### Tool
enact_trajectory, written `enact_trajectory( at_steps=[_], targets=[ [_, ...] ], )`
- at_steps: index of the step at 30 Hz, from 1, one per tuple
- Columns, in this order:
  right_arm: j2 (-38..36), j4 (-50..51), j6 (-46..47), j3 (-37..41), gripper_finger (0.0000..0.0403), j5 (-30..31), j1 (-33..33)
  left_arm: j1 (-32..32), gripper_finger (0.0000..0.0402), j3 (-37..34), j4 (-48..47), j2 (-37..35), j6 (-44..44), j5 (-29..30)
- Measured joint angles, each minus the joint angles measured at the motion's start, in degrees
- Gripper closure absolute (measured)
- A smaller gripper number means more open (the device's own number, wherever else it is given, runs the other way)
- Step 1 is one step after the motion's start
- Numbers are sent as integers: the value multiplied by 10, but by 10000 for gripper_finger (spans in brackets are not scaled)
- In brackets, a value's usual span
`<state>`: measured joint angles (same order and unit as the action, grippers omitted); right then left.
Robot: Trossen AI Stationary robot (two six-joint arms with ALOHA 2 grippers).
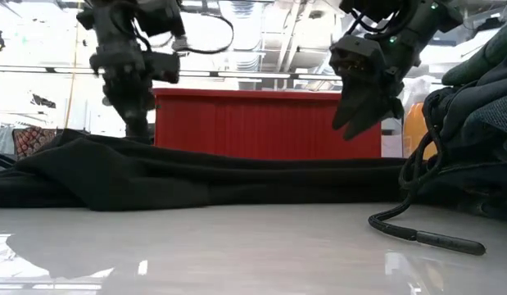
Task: Fold laundry
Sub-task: Fold the black shirt
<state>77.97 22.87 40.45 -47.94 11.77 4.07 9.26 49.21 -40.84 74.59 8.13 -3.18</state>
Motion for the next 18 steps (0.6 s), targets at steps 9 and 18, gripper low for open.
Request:
enact_trajectory(
  at_steps=[9,18],
  targets=[
    [-6,2,10,0,171,0,22,7,271,0,16,82,-355,23],
    [-6,9,38,0,171,0,35,5,274,7,3,212,-394,60]
  ],
)
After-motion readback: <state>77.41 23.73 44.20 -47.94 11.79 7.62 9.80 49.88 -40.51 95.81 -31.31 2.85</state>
